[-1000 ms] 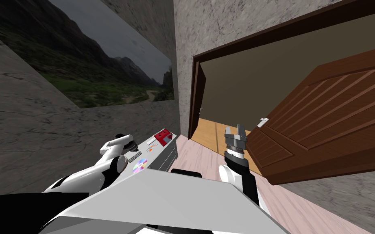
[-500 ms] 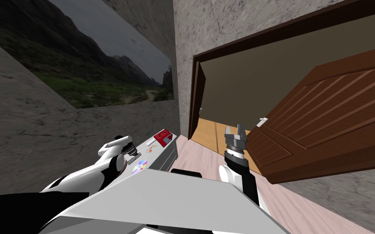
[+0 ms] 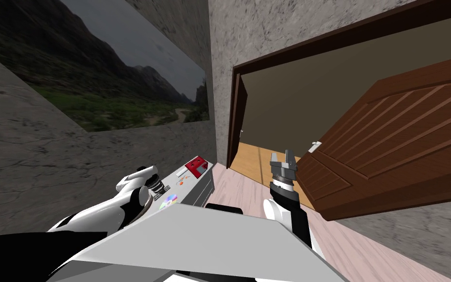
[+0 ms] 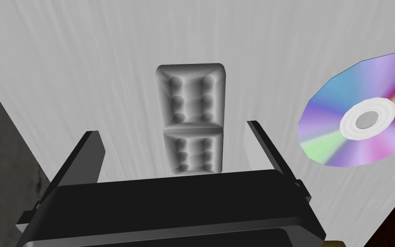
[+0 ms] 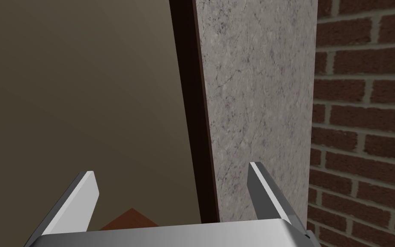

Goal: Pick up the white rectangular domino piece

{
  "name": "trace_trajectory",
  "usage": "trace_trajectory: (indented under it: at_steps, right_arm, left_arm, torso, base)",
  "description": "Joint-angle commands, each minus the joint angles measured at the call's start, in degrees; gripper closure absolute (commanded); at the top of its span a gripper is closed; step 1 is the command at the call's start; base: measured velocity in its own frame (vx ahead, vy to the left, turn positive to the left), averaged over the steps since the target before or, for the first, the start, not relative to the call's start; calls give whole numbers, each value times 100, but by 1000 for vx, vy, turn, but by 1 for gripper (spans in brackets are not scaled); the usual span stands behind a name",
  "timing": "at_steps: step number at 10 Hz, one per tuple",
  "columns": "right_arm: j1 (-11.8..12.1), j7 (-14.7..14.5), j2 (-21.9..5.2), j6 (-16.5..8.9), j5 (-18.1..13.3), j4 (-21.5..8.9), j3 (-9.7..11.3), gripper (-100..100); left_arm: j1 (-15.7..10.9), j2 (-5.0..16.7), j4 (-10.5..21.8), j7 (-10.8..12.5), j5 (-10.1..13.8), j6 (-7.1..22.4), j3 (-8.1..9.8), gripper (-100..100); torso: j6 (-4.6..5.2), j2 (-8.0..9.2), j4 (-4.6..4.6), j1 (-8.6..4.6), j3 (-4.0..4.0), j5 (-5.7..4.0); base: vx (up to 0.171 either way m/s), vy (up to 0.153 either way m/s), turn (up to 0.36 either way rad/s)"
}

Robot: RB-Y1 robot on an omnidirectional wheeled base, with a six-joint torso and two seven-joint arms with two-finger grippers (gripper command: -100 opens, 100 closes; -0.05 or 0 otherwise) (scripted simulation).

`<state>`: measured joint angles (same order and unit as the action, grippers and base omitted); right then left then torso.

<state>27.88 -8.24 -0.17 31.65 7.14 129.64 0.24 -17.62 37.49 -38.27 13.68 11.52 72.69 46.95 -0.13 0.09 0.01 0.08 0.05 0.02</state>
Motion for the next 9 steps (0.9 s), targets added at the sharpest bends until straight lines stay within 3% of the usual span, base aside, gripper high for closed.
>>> trace_trajectory:
  at_steps: [1,3,4,5,6,9]
  right_arm:
    - [0,0,0,0,0,0,0,0]
    - [0,0,0,0,0,0,0,0]
    - [0,0,0,0,0,0,0,0]
    - [0,0,0,0,0,0,0,0]
    - [0,0,0,0,0,0,0,0]
    - [0,0,0,0,0,0,0,0]
  left_arm:
    - [38,-44,-80,29,-10,175,21,-100]
    - [50,-44,39,41,-25,379,74,-100]
    - [59,-44,9,26,-15,300,64,-100]
    - [64,-48,2,30,-16,330,68,0]
    - [93,-136,81,38,-7,161,16,-100]
    - [123,-225,158,46,2,-6,-35,-100]
  torso:
    - [0,0,0,0,0,0]
    - [1,1,0,-2,1,0]
    - [0,0,0,0,0,0]
    - [1,1,0,-6,1,-1]
    - [1,3,1,-11,2,-2]
    - [0,-7,-2,1,-4,1]
  base:
    - [8,22,-2]
    - [11,31,-7]
    - [6,16,-2]
    - [0,0,0]
    - [20,23,31]
    - [28,32,17]
